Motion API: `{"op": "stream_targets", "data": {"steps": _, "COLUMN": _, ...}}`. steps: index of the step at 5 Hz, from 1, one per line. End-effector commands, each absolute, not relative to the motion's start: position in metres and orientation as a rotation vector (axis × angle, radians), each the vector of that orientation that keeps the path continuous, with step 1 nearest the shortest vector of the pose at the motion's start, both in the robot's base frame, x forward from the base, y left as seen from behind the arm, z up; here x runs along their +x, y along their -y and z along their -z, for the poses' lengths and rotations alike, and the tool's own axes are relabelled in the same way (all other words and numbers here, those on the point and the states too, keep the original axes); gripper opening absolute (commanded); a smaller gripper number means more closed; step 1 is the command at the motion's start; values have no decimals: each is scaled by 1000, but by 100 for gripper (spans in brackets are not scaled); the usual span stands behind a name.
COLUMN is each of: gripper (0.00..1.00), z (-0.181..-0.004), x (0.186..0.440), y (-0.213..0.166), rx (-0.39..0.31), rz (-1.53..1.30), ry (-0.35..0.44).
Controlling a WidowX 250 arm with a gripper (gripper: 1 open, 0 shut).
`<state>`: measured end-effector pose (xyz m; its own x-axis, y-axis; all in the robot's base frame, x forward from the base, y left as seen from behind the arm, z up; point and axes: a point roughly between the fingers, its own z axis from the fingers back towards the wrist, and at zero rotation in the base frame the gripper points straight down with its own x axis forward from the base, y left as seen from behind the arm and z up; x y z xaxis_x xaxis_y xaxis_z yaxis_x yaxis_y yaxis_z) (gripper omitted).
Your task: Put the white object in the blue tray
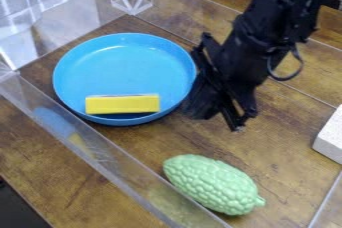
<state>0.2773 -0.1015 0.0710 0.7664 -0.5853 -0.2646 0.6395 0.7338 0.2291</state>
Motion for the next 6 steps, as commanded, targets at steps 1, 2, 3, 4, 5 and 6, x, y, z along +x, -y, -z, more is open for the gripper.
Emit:
{"op": "stream_targets", "data": {"steps": 1, "gripper": 0, "z": -98, "x": 284, "y": 126, "rx": 298, "rz": 736, "ry": -63}}
{"op": "stream_targets", "data": {"steps": 2, "gripper": 0, "z": -98, "x": 281, "y": 145, "rx": 295, "rz": 785, "ry": -20}}
{"op": "stream_targets", "data": {"steps": 3, "gripper": 0, "z": -86, "x": 276, "y": 162, "rx": 309, "rz": 840, "ry": -10}}
{"op": "stream_targets", "data": {"steps": 4, "gripper": 0, "z": -73, "x": 279, "y": 175, "rx": 326, "rz": 874, "ry": -9}}
{"op": "stream_targets", "data": {"steps": 5, "gripper": 0, "z": -74, "x": 292, "y": 176, "rx": 349, "rz": 904, "ry": -4}}
{"op": "stream_targets", "data": {"steps": 6, "gripper": 0, "z": -72, "x": 297, "y": 178, "rx": 375, "rz": 922, "ry": 4}}
